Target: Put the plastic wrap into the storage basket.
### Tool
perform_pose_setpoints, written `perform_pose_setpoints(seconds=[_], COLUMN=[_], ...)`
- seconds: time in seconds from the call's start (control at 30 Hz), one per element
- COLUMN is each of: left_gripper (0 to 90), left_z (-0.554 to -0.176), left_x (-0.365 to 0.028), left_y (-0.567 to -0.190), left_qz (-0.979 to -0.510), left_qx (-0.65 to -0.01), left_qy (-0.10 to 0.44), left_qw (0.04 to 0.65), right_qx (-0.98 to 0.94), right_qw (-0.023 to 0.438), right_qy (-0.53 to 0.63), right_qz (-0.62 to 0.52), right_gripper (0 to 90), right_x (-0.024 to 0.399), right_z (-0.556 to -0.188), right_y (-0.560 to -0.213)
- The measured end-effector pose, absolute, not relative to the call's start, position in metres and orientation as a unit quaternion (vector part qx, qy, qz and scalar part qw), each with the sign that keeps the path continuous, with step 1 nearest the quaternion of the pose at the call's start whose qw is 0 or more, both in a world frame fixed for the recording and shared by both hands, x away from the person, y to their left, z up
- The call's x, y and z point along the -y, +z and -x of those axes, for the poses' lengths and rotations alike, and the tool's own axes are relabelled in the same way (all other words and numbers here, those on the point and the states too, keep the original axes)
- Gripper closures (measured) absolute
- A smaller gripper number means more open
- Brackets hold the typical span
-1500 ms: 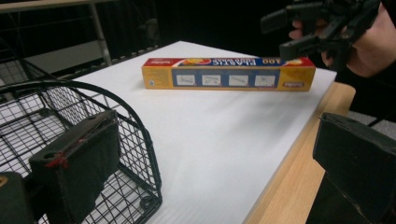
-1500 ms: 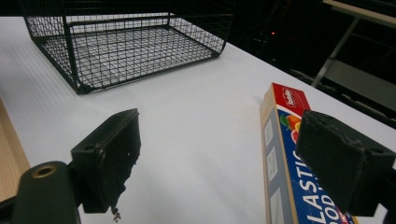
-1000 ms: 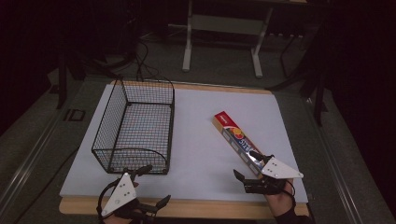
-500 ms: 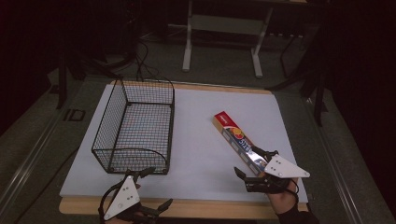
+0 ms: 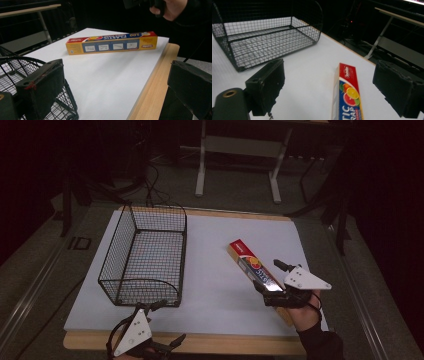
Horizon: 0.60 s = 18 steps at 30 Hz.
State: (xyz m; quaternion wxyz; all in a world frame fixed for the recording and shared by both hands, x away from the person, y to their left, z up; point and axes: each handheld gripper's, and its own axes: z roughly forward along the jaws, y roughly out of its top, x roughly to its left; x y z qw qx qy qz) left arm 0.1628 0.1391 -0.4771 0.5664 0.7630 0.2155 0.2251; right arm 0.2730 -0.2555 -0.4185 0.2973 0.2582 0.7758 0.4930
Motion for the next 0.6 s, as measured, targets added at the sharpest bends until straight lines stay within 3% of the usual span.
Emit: perform_pose_setpoints(seconds=[0.27, 0.6], left_gripper=[1.6, 1.6], left_z=[-0.163, -0.164], left_x=[-0.137, -0.137], left_y=[-0.478, -0.479], left_qz=[-0.768, -0.769], left_qx=[-0.212, -0.211], left_qy=[0.223, 0.222], left_qw=[0.561, 0.561], right_qx=[-0.769, -0.798], right_qw=[0.307, 0.257], right_qy=[0.484, 0.459], right_qz=[-0.282, -0.294], right_gripper=[9.8, 9.8], right_x=[0.258, 0.264], right_z=[-0.289, -0.315], right_y=[-0.415, -0.424])
